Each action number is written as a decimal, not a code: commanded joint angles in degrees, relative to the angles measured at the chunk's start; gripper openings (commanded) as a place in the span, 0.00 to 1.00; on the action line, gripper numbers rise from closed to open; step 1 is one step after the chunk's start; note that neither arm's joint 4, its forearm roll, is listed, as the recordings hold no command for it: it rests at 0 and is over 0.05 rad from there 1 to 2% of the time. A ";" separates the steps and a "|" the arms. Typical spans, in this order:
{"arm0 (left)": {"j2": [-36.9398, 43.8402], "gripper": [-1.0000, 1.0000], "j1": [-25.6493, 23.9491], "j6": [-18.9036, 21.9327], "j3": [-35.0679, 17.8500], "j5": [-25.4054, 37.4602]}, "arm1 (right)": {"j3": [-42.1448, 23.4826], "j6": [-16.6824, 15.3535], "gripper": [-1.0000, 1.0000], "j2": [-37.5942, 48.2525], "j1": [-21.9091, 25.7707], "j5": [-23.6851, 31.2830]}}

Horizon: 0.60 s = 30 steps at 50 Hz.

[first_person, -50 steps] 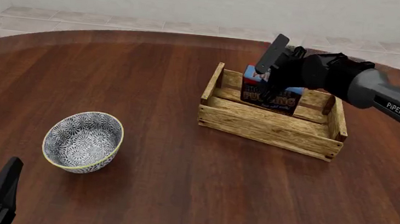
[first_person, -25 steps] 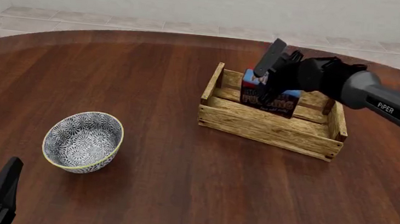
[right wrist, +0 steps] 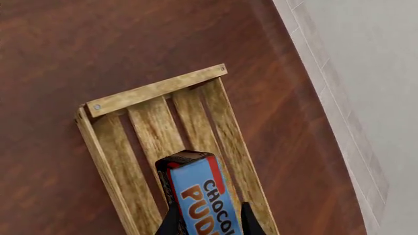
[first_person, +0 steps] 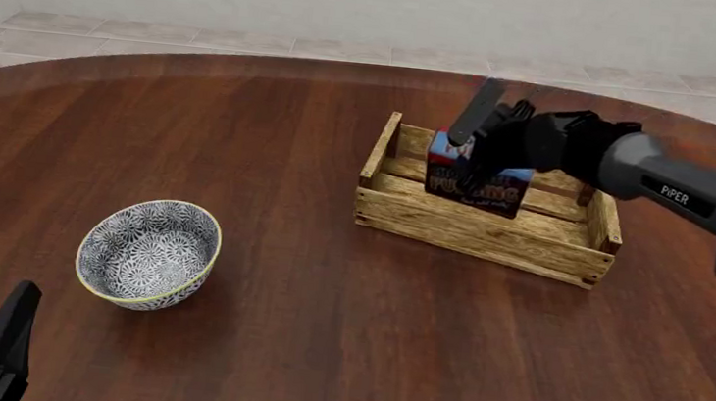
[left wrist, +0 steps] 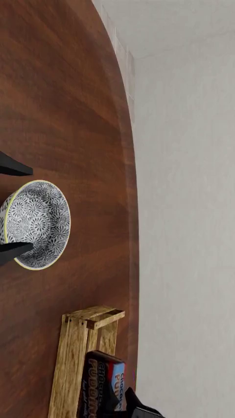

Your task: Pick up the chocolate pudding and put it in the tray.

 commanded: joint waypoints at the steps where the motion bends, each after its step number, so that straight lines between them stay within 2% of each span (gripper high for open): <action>1: 0.00 1.00 0.00 0.00 0.00 0.00 | 0.35 1.49 0.00 0.60 0.10 -0.89; 30: 0.00 1.00 -0.01 0.01 0.00 0.00 | 0.65 2.27 0.00 1.50 0.63 -1.72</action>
